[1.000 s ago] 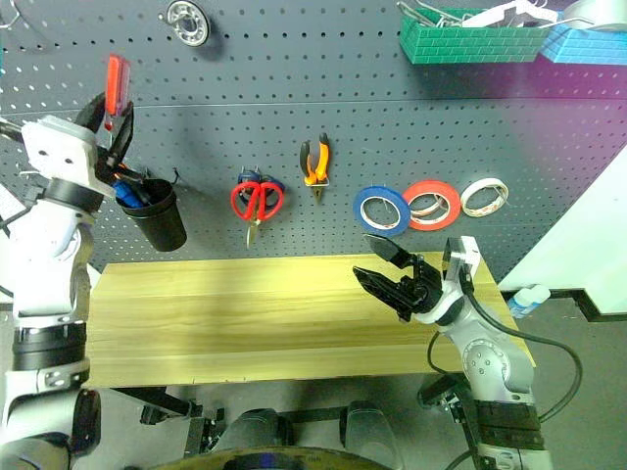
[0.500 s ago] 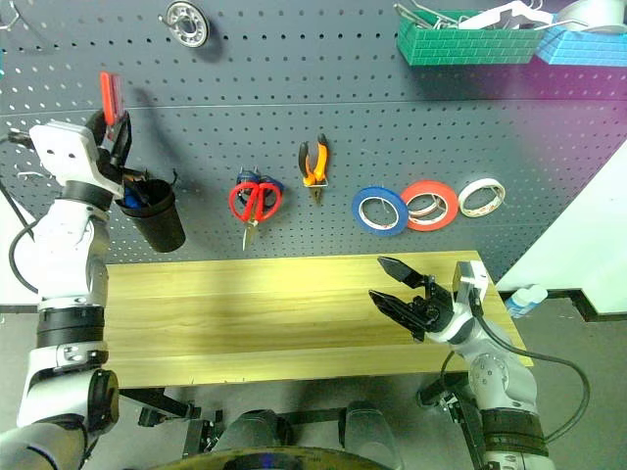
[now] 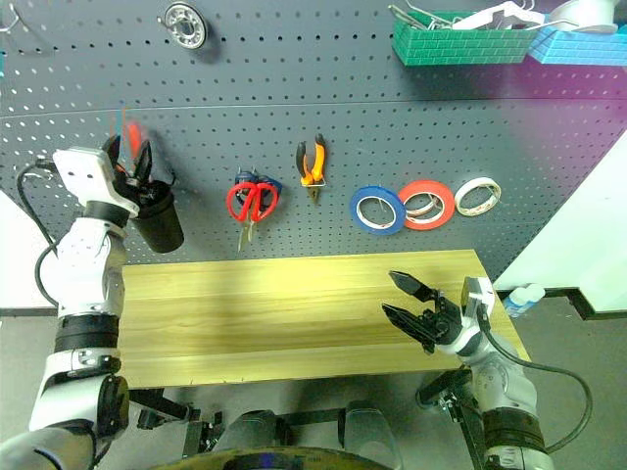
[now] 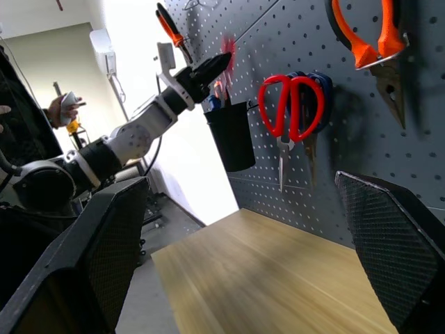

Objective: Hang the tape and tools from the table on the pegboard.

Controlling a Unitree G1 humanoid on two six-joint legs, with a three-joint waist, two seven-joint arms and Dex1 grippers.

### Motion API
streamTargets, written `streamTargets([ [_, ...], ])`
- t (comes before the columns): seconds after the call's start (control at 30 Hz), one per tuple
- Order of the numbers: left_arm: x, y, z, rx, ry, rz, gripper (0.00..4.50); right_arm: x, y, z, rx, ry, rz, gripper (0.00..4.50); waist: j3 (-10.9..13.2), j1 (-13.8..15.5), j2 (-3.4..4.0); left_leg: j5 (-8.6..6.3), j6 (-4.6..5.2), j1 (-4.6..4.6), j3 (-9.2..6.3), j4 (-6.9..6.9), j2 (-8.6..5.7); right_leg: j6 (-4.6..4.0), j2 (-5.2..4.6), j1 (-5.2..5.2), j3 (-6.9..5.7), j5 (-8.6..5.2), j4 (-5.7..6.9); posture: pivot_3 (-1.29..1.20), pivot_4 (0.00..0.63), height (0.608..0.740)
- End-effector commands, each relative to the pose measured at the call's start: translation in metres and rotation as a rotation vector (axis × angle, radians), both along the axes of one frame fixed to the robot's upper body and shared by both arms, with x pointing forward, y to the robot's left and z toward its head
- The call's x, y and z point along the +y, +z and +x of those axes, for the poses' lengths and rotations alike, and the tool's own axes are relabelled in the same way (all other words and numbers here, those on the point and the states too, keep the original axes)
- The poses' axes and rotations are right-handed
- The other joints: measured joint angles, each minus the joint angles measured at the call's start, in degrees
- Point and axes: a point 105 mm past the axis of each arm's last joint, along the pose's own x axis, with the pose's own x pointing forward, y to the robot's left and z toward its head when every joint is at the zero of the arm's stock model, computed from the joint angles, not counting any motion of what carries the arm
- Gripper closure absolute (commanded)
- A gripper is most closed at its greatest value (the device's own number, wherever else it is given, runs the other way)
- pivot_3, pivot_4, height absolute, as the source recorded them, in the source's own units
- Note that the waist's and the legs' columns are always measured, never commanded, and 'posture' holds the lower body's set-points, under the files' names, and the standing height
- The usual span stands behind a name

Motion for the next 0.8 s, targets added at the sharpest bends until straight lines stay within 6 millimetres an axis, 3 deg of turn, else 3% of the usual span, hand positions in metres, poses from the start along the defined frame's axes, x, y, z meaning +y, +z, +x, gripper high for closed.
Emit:
streamTargets([
  [0.03,0.002,0.013,-0.004,-0.060,0.009,-0.005,0.90,-0.008,0.008,0.004,-0.059,-0.010,-0.013,0.00,0.0,0.0,0.00,0.00,-0.01,0.01,0.00,0.08,0.00,-0.01,-0.01,0.01,0.00,0.01,0.04,-0.11,0.000,0.736],
  [0.1,0.001,0.013,-0.005,-0.065,0.009,0.000,0.20,-0.009,0.006,0.005,-0.060,-0.010,-0.014,0.00,0.0,0.0,0.01,0.00,-0.01,0.05,0.00,0.12,0.00,-0.05,-0.01,0.07,0.00,0.04,0.04,-0.11,0.000,0.736],
  [0.13,0.001,0.017,-0.006,-0.076,0.003,-0.005,0.08,-0.010,0.005,0.005,-0.060,-0.009,-0.014,0.00,0.0,0.0,0.01,0.00,-0.02,0.11,0.00,0.12,0.00,-0.06,-0.01,0.13,0.00,0.05,0.05,-0.11,0.000,0.736],
  [0.33,-0.014,0.035,-0.012,-0.132,-0.055,0.002,0.08,-0.014,0.001,0.007,-0.062,-0.010,-0.015,0.00,0.0,0.0,0.03,0.01,-0.01,0.17,0.00,0.13,0.00,-0.06,0.01,0.16,0.00,0.05,0.08,-0.10,0.000,0.736],
  [0.53,-0.065,0.050,-0.023,-0.133,-0.276,0.037,0.08,-0.015,0.002,0.011,-0.070,-0.009,-0.014,0.00,0.0,0.0,0.05,0.00,-0.01,0.13,0.00,0.12,0.00,-0.05,0.01,0.14,0.03,0.04,0.05,-0.10,0.000,0.736],
  [0.73,-0.109,0.039,-0.037,-0.030,-0.521,0.048,0.08,-0.016,0.004,0.019,-0.094,-0.018,-0.028,0.00,-0.1,-0.1,0.23,0.00,-0.01,0.17,0.00,0.12,0.00,-0.06,0.02,0.15,0.03,0.04,0.08,-0.09,0.000,0.736],
  [0.8,-0.123,0.026,-0.047,0.029,-0.624,0.069,0.08,-0.015,0.007,0.020,-0.099,-0.008,-0.029,0.00,-0.1,-0.2,0.33,0.01,0.00,0.19,0.00,0.12,0.00,-0.07,0.07,0.15,0.07,0.03,0.10,-0.09,0.000,0.736],
])
